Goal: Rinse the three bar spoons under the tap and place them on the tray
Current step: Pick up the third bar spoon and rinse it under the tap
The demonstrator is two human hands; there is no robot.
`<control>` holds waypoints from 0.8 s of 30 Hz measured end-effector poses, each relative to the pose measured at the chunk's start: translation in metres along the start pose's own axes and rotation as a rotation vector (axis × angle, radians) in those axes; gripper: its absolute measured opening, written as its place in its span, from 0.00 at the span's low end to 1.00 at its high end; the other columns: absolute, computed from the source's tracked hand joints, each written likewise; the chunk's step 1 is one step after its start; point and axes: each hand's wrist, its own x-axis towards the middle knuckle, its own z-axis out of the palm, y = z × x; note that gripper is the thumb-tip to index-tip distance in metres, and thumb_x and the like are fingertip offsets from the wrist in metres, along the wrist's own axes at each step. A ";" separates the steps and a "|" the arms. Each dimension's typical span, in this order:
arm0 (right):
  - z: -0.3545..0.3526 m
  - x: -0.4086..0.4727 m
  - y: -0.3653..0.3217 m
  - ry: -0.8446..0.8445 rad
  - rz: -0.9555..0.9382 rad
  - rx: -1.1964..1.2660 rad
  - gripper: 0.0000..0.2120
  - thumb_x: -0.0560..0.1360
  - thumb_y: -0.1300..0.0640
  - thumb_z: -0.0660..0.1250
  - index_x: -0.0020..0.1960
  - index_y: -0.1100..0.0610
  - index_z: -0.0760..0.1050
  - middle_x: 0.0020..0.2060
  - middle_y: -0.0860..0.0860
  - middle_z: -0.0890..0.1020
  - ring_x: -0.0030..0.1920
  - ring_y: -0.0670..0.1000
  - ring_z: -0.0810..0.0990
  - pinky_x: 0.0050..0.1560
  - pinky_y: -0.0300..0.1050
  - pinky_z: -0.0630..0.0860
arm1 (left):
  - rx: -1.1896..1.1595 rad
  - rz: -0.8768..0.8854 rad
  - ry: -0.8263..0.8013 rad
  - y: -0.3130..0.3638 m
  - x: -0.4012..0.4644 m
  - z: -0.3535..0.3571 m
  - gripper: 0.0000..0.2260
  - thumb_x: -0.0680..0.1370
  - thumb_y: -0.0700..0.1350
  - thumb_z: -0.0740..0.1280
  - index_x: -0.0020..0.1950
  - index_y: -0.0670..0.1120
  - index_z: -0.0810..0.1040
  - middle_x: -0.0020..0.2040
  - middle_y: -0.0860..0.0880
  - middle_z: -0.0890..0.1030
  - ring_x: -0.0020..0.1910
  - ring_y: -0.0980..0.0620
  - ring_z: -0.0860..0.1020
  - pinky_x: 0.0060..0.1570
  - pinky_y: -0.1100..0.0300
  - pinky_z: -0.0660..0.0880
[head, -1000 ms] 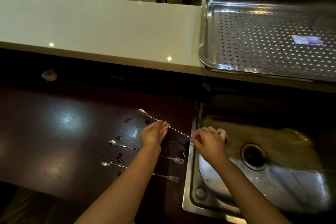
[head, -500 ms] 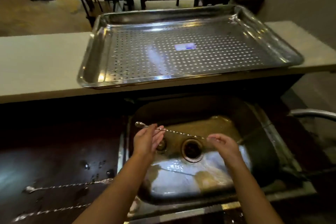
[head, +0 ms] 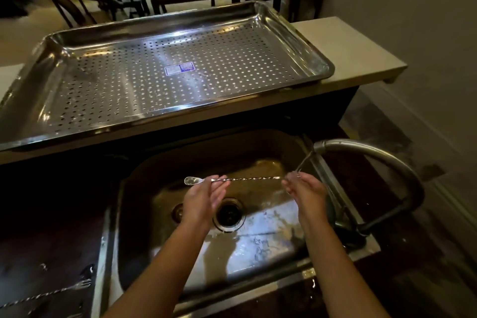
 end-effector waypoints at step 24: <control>-0.009 0.012 -0.017 0.049 -0.001 0.186 0.04 0.74 0.59 0.66 0.42 0.57 0.78 0.30 0.51 0.85 0.34 0.48 0.85 0.33 0.36 0.79 | -0.132 0.016 -0.099 -0.034 -0.015 0.064 0.08 0.80 0.40 0.58 0.48 0.39 0.76 0.42 0.44 0.84 0.38 0.54 0.85 0.37 0.67 0.80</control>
